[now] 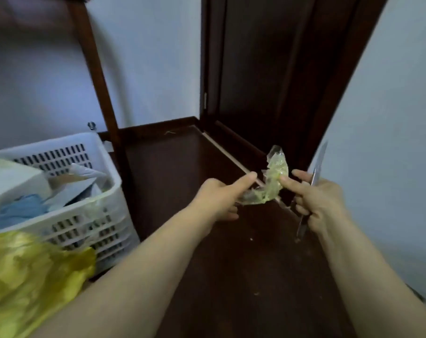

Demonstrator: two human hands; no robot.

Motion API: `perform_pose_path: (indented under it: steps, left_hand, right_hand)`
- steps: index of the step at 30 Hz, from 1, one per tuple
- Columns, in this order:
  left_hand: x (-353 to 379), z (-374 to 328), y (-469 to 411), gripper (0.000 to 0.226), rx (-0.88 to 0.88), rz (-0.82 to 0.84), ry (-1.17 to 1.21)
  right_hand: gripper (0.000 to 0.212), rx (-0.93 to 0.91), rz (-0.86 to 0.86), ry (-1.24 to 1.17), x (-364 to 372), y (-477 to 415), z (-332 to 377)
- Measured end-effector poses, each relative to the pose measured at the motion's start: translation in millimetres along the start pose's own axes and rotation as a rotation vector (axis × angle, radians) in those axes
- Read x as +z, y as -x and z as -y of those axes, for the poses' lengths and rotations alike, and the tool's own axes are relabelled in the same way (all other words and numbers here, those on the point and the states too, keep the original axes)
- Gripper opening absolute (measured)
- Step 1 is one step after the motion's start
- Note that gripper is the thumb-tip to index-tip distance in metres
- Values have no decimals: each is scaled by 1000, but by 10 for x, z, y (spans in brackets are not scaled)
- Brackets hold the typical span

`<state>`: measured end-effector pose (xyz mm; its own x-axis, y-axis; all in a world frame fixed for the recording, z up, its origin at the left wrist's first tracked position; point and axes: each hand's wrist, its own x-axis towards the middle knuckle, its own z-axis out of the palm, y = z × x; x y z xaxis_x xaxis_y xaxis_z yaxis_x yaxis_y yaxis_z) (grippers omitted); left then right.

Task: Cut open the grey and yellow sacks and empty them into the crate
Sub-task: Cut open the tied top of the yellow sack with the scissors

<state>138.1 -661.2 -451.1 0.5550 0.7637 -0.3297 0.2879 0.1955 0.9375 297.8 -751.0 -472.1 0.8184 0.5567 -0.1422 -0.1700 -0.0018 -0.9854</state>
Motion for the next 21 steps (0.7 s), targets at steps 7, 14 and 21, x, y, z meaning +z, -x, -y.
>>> perform_pose_path:
  steps: [7, 14, 21]
  left_hand:
    - [1691, -4, -115, 19, 80, 330, 75]
    - [2879, 302, 106, 34, 188, 592, -82]
    - [3238, 687, 231, 62, 286, 747, -351]
  right_hand:
    - [13, 86, -155, 234, -1677, 67, 256]
    - [8, 112, -499, 587, -2890, 426, 117]
    - [14, 430, -438, 1302, -3369, 425, -382]
